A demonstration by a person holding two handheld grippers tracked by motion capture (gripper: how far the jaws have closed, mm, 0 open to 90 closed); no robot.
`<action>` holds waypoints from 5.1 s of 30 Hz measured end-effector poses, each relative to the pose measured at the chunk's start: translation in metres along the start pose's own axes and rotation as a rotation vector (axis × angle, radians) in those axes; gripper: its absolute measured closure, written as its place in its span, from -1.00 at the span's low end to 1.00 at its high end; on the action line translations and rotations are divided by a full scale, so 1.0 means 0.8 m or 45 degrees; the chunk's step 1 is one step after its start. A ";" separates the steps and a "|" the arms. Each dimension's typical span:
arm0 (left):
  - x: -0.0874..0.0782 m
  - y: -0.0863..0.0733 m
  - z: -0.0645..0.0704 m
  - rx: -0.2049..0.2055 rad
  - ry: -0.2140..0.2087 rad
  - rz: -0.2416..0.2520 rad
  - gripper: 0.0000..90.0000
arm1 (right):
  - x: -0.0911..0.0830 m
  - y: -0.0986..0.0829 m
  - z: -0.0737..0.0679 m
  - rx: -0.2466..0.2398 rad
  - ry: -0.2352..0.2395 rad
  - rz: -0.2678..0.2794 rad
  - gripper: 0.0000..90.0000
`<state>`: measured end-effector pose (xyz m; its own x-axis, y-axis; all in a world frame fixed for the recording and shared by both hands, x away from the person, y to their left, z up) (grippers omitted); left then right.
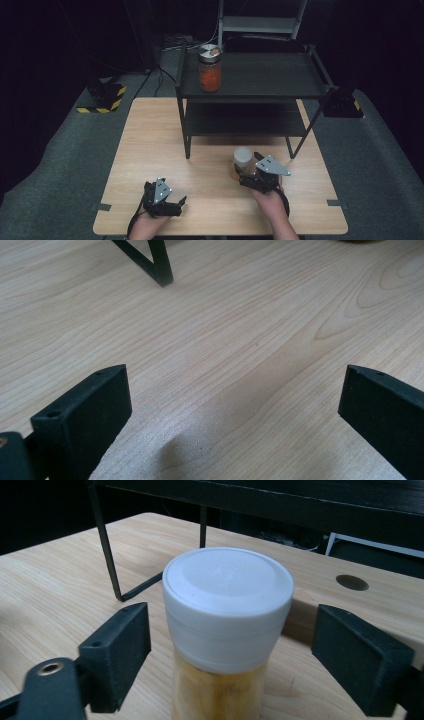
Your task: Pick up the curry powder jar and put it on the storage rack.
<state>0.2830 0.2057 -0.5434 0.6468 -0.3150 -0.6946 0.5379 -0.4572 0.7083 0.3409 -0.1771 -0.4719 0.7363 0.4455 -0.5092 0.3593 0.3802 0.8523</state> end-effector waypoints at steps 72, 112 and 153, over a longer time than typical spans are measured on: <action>0.000 0.000 0.000 0.025 -0.021 -0.002 -0.98 | -0.117 0.043 0.010 0.028 -0.049 0.299 -0.26; -0.001 -0.002 -0.004 0.011 -0.053 0.009 -0.98 | -0.183 0.155 0.004 0.001 -0.099 0.510 -0.26; -0.001 -0.003 -0.006 -0.002 -0.075 0.017 -0.98 | -0.173 0.267 0.034 0.060 -0.192 0.558 -0.26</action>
<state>0.2840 0.2109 -0.5439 0.6210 -0.3694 -0.6913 0.5301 -0.4517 0.7176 0.3315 -0.1796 -0.2165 0.8985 0.4316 -0.0798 0.0189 0.1436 0.9894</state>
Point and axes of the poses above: each handheld gripper's, and its own axes: x roughly forward along the jaws, y roughly out of its top, z roughly to its right, the point moved 10 cm from there along x, roughly forward along the jaws, and after that the axes turned 15 degrees about -z, right-handed, at the moved point
